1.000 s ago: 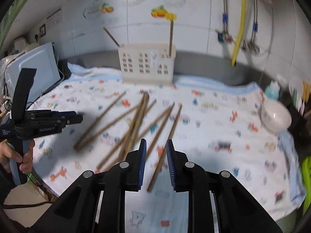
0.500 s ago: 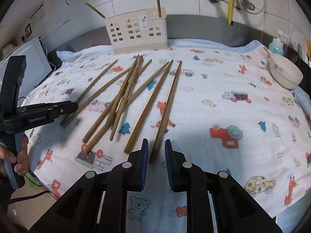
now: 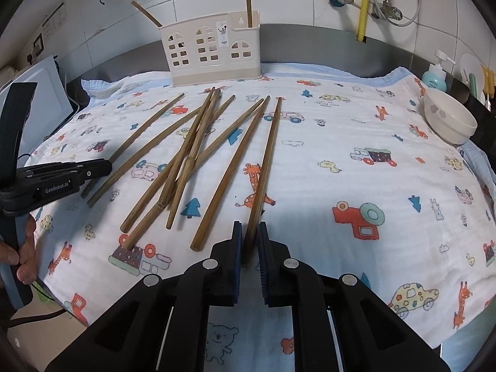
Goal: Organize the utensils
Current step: 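Grasp another chopstick with the left tool while the right tool grasps one, then lift and carry both held chopsticks toward the white holder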
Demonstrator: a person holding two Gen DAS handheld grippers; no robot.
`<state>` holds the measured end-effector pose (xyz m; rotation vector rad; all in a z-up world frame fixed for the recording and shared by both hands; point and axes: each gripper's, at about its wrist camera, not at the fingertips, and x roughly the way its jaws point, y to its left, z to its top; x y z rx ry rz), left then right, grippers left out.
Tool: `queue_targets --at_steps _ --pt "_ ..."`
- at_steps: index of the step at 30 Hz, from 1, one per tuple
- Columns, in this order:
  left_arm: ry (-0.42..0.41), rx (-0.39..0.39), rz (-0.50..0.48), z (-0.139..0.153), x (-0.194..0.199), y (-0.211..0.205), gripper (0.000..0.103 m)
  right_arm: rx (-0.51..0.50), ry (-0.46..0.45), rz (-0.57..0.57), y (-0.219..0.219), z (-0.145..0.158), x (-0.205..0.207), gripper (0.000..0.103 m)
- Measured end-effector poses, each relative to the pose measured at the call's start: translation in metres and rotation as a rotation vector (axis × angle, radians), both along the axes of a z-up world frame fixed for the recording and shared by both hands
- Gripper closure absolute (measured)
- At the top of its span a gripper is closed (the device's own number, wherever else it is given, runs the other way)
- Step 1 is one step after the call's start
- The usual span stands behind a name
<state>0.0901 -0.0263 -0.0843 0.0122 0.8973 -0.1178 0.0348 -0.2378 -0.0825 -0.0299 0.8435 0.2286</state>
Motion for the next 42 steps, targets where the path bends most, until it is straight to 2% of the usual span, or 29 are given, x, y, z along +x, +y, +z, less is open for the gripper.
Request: queue_targets --at_steps 2,5,8,10,17,22,32,42 --pt "-0.002 0.023 -0.018 0.0 0.0 -0.002 0.096 0.004 0.0 -0.002 -0.001 0.001 0.001 0.094" --pt "0.02 -0.027 -0.014 0.003 0.004 0.005 0.098 -0.004 -0.014 0.0 -0.003 0.005 0.001 0.095" --pt "-0.001 -0.056 -0.017 0.01 0.003 0.01 0.098 -0.007 -0.052 -0.002 -0.006 0.019 -0.002 0.095" --pt "-0.024 -0.072 -0.016 0.017 0.002 0.012 0.098 -0.009 -0.094 0.0 -0.009 0.034 -0.004 0.095" --pt "-0.184 -0.109 -0.017 0.06 -0.007 0.02 0.098 -0.031 -0.263 0.033 -0.012 0.099 -0.004 0.096" --pt "-0.251 -0.151 -0.024 0.082 -0.007 0.026 0.098 -0.002 -0.324 0.076 -0.013 0.138 0.008 0.096" --pt "-0.292 -0.14 -0.053 0.118 0.0 0.035 0.098 0.032 -0.379 0.179 0.0 0.197 0.037 0.097" --pt "-0.34 -0.083 -0.094 0.16 0.027 0.032 0.098 0.039 -0.368 0.242 0.015 0.224 0.074 0.097"
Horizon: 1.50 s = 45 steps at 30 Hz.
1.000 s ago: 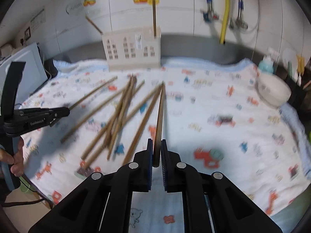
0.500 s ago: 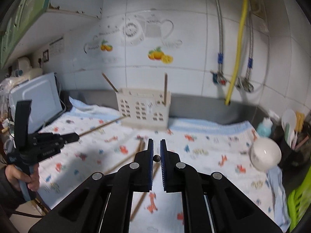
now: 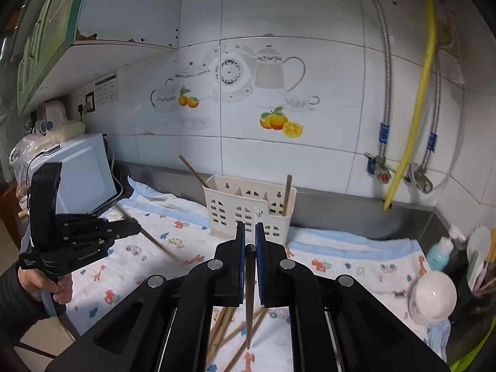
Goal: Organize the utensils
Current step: 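Lift and carry both held chopsticks toward the white holder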
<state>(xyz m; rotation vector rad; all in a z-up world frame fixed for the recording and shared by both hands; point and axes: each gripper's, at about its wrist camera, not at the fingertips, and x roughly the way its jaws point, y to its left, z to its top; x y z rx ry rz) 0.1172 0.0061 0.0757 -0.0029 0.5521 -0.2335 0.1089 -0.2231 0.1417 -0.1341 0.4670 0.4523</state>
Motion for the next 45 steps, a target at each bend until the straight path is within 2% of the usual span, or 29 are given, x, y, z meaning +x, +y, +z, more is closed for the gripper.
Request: queue_targets --at_steps 6,10,16,20,24,30,34,40,42,43,45 --pt "-0.037 -0.011 -0.006 0.03 0.025 -0.002 0.098 0.012 -0.037 0.024 0.011 0.027 0.024 0.097" --pt "-0.116 -0.023 -0.002 0.065 0.04 -0.004 0.098 0.032 -0.083 0.022 0.02 0.05 0.044 0.097" --pt "-0.238 -0.003 0.032 0.117 0.065 -0.007 0.098 0.066 -0.149 -0.002 0.028 0.077 0.078 0.097" --pt "-0.285 0.017 0.063 0.135 0.087 -0.008 0.098 0.094 -0.176 -0.029 0.031 0.089 0.105 0.097" --pt "-0.269 0.037 0.074 0.129 0.112 -0.009 0.098 0.124 -0.201 -0.064 0.032 0.093 0.132 0.097" --pt "-0.194 0.014 0.074 0.105 0.145 -0.003 0.098 0.123 -0.22 -0.1 0.039 0.084 0.167 0.097" --pt "-0.146 0.019 0.071 0.088 0.161 -0.001 0.098 0.104 -0.181 -0.104 0.045 0.064 0.19 0.097" --pt "-0.077 -0.015 0.065 0.073 0.174 0.005 0.097 0.069 -0.104 -0.106 0.049 0.035 0.205 0.096" --pt "-0.061 -0.022 0.063 0.071 0.175 0.004 0.097 0.061 -0.092 -0.102 0.048 0.031 0.204 0.094" --pt "-0.059 -0.019 0.075 0.07 0.174 0.005 0.096 0.061 -0.089 -0.1 0.046 0.03 0.201 0.086" --pt "-0.057 -0.024 0.078 0.07 0.17 0.006 0.096 0.058 -0.087 -0.094 0.042 0.031 0.193 0.083"
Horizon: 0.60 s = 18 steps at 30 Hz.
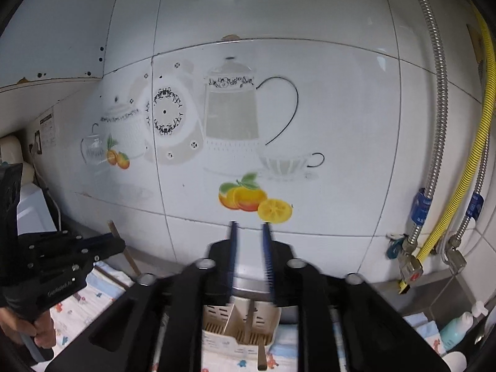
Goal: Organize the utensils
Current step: 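Lift and carry both held chopsticks toward the white holder, then open both tools to drop the chopsticks into the white holder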
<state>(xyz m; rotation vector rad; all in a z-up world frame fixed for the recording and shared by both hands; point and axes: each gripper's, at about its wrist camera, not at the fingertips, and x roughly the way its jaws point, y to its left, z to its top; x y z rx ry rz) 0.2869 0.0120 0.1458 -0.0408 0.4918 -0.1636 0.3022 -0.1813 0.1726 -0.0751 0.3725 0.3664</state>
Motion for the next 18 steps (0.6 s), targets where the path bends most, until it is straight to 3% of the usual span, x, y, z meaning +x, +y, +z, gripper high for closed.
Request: queue_targets --at_steps 6,8,11,18 --pt "-0.022 -0.028 0.008 0.011 -0.036 0.006 0.09 -0.027 0.006 0.044 -0.013 0.009 -0.044 0.08" --pt "-0.026 -0.043 0.012 0.013 -0.054 0.009 0.078 -0.035 0.013 0.066 -0.018 0.011 -0.064 0.079" --pt "-0.029 -0.051 0.009 0.013 -0.085 0.009 0.07 -0.042 0.018 0.098 -0.027 0.012 -0.098 0.073" --pt "-0.01 -0.053 -0.007 -0.008 -0.162 0.007 0.059 -0.081 0.066 0.115 -0.046 -0.014 -0.172 0.066"
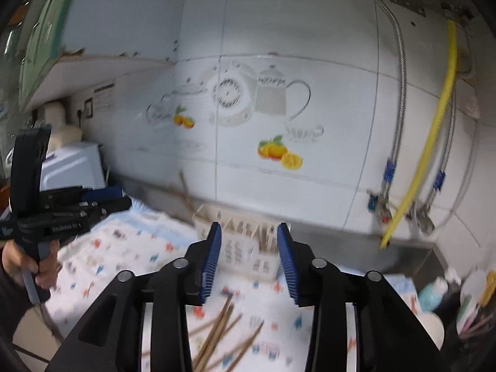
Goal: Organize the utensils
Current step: 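Open both tools to drop the chopsticks into the white holder, then lower the left tool onto a chopstick and close while the right tool grasps one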
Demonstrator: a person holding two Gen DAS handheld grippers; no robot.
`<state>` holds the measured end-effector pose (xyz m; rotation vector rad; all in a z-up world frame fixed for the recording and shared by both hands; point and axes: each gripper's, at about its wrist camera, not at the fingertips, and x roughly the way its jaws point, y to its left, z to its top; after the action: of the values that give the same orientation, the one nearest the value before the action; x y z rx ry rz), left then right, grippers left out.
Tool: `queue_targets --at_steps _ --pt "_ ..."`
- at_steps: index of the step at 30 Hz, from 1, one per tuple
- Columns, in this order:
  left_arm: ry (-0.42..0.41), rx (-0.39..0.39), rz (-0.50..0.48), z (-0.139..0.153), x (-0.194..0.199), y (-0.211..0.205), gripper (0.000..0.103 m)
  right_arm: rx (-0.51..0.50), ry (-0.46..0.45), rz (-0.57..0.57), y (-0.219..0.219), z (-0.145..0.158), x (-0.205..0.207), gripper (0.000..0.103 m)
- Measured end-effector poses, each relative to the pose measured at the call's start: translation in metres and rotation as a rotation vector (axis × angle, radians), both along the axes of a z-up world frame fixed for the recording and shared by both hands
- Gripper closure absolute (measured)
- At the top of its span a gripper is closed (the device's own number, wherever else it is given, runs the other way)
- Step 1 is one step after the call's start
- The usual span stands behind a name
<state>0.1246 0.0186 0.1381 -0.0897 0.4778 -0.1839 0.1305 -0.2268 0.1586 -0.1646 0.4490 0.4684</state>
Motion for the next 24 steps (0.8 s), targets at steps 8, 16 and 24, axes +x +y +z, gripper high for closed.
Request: queue_targets --at_steps 8,16,24 --pt "0.041 -0.039 0.006 -0.033 -0.056 0.004 0.052 0.01 0.104 -0.014 -0.014 -0.052 -0.059 0.066" --pt "0.099 0.023 -0.002 -0.072 -0.083 -0.005 0.047 0.027 0.129 -0.107 -0.03 -0.097 -0.096 0.065" --pt "0.149 0.046 -0.001 -0.099 -0.081 -0.008 0.042 0.042 0.16 -0.217 -0.046 -0.127 -0.11 0.065"
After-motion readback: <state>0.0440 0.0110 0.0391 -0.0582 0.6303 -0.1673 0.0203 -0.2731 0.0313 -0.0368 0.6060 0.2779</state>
